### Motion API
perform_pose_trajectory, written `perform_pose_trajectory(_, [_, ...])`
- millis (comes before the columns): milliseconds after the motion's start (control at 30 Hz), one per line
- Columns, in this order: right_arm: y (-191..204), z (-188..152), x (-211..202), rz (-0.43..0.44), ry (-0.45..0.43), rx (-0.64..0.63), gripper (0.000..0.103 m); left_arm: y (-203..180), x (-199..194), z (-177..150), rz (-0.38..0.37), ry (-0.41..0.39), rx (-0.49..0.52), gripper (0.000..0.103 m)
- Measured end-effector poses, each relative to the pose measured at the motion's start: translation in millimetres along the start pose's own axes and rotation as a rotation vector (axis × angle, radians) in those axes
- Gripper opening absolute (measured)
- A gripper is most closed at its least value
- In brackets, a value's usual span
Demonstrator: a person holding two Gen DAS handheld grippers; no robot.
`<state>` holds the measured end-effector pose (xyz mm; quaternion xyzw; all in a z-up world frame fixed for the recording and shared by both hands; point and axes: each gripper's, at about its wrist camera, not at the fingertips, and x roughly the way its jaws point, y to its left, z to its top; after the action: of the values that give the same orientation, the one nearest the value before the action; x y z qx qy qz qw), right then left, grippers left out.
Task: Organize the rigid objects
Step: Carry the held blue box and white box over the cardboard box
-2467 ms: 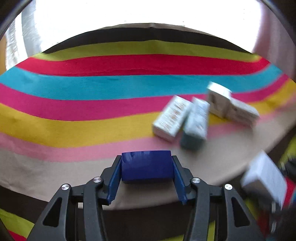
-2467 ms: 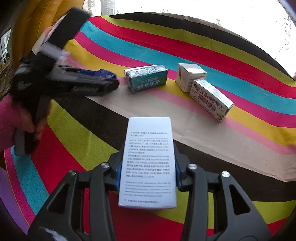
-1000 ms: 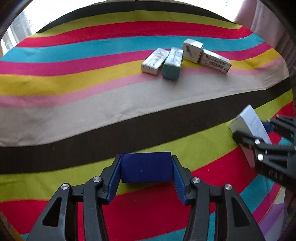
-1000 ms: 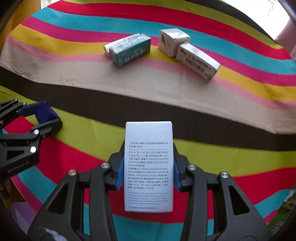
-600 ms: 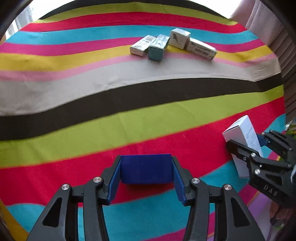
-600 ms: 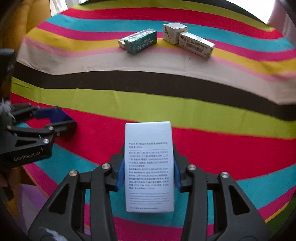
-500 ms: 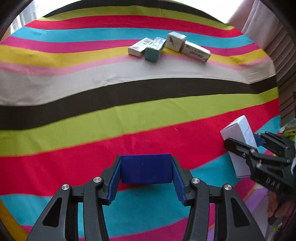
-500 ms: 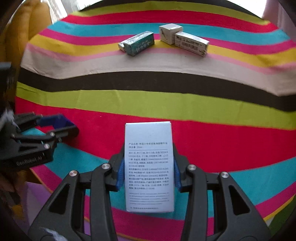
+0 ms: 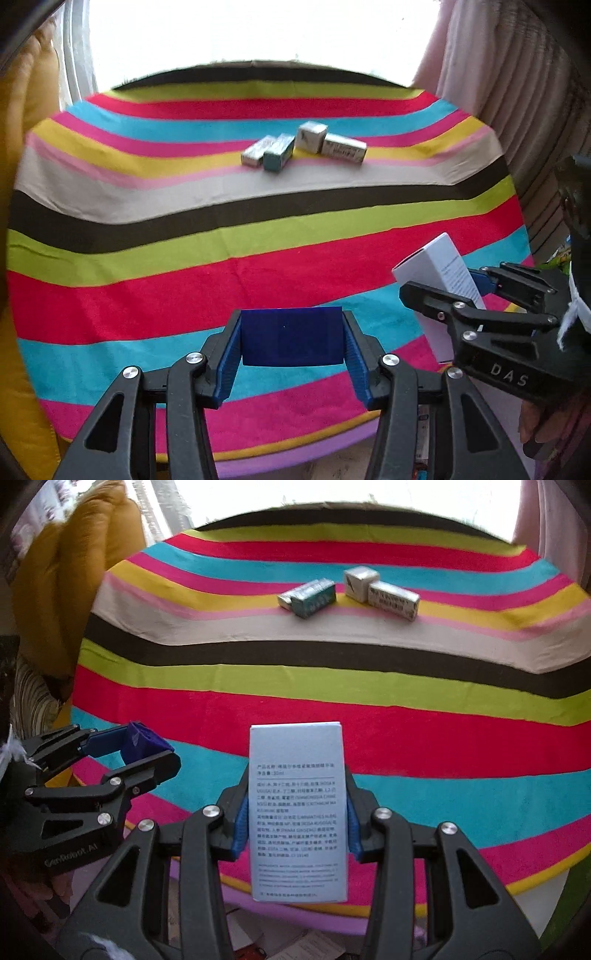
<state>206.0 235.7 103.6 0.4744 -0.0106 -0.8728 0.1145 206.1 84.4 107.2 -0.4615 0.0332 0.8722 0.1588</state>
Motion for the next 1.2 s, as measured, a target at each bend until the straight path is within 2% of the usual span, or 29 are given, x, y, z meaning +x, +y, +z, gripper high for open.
perform_pose_trajectory(133, [8.7, -6.3, -20.9, -0.020, -0.067, -0.024, 0.045, -3.0, -18.9, -12.5, -0.002, -0.045, 0.006, 0.051])
perform_pose_trajectory(567, [20.3, -27.7, -58.9, -0.014, -0.144, -0.072, 0.045, -15.9, -46.9, -41.0, -0.022, -0.113, 0.047, 0.051])
perform_pose_trajectory(800, [22.8, -46.1, -74.2, -0.006, -0.152, -0.094, 0.045, -21.8, -66.3, -55.9, -0.027, -0.143, 0.064, 0.051])
perform_pose_trajectory(1200, [29.6, -76.2, -89.7, -0.013, -0.145, -0.127, 0.045, -37.3, -78.5, -81.9, -0.039, -0.124, 0.108, 0.051])
